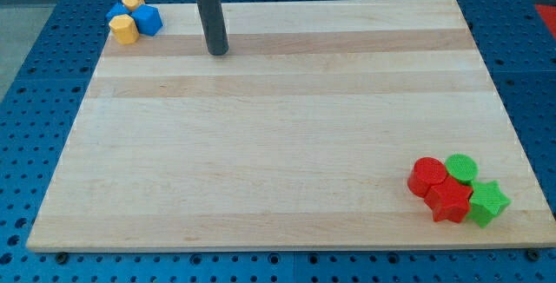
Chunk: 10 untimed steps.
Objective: Move your arm closer to the green star
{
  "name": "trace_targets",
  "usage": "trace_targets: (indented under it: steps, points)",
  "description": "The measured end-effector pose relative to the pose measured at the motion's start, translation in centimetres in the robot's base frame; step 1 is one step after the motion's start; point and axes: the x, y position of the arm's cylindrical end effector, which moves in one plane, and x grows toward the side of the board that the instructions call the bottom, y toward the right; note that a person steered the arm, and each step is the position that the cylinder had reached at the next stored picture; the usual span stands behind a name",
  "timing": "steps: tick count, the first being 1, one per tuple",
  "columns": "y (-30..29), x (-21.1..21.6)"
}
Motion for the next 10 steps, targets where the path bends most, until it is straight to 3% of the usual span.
trace_targets:
  steps: [1,3,5,7,9,10]
  points:
    - [0.1,1.3]
    - [0.7,9.2]
    - [9.2,17.4]
    - [18.7,13.5]
    - [22.1,12.5]
    - [26.6,12.0]
